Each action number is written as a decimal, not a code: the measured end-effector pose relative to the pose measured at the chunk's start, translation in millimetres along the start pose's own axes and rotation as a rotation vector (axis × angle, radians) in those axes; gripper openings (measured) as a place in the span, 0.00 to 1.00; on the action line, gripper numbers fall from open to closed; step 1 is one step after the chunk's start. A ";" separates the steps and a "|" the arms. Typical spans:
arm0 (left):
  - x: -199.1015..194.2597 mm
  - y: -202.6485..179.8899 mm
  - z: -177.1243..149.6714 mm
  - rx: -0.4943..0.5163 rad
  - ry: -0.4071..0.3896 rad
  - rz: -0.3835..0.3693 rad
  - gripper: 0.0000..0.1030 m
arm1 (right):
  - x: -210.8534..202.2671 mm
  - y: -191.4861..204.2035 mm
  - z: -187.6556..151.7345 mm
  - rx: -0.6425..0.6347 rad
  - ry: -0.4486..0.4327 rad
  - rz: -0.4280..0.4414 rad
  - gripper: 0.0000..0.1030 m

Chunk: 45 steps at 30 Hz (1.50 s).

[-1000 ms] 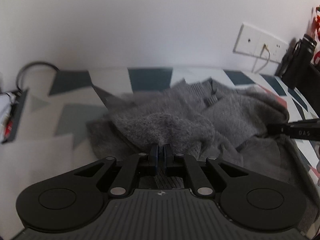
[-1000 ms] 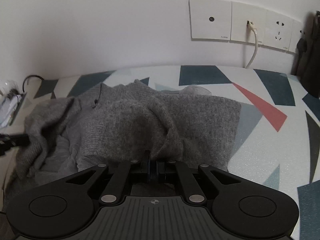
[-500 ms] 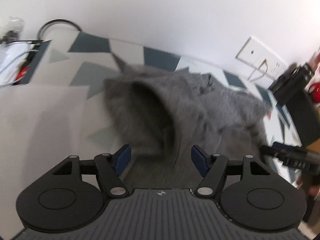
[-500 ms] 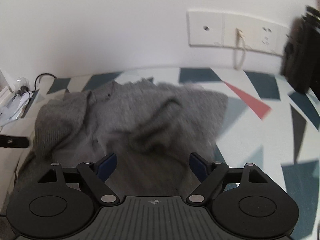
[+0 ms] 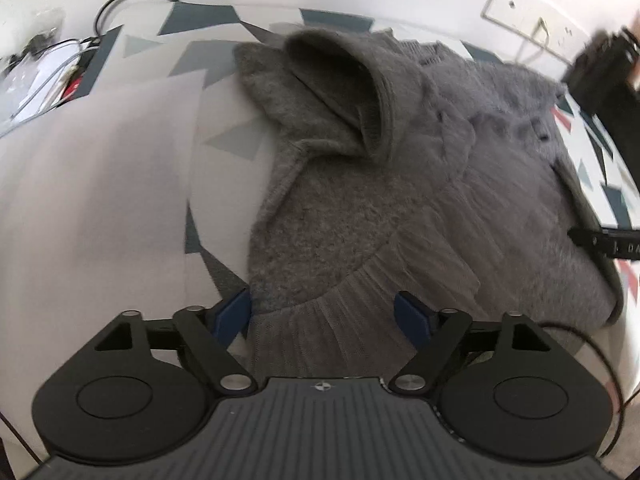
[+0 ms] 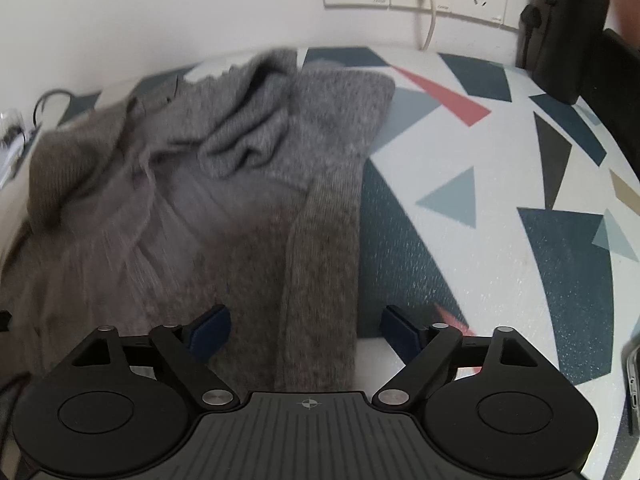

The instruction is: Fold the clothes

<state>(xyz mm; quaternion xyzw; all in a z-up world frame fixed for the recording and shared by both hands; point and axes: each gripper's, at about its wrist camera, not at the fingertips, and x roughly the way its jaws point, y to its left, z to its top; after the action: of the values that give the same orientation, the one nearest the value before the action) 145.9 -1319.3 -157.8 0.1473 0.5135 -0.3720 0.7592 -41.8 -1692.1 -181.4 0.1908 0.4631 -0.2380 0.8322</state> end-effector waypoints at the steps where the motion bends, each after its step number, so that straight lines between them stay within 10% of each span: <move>1: 1.3 -1.3 -0.3 0.004 0.002 -0.001 0.86 | 0.6 0.8 -0.8 -0.003 -0.004 -0.004 0.84; 10: 12.9 -24.4 -4.6 0.099 0.015 0.067 0.99 | 4.8 3.1 -5.0 -0.012 -0.017 -0.031 0.99; 45: 11.9 -28.9 -8.3 0.051 -0.037 0.114 1.00 | 6.2 5.9 -5.6 -0.022 -0.037 -0.054 0.99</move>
<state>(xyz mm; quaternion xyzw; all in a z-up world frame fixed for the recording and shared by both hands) 121.9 -1338.9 -167.3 0.1886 0.4804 -0.3437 0.7845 -39.4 -1685.6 -189.0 0.1647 0.4553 -0.2588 0.8358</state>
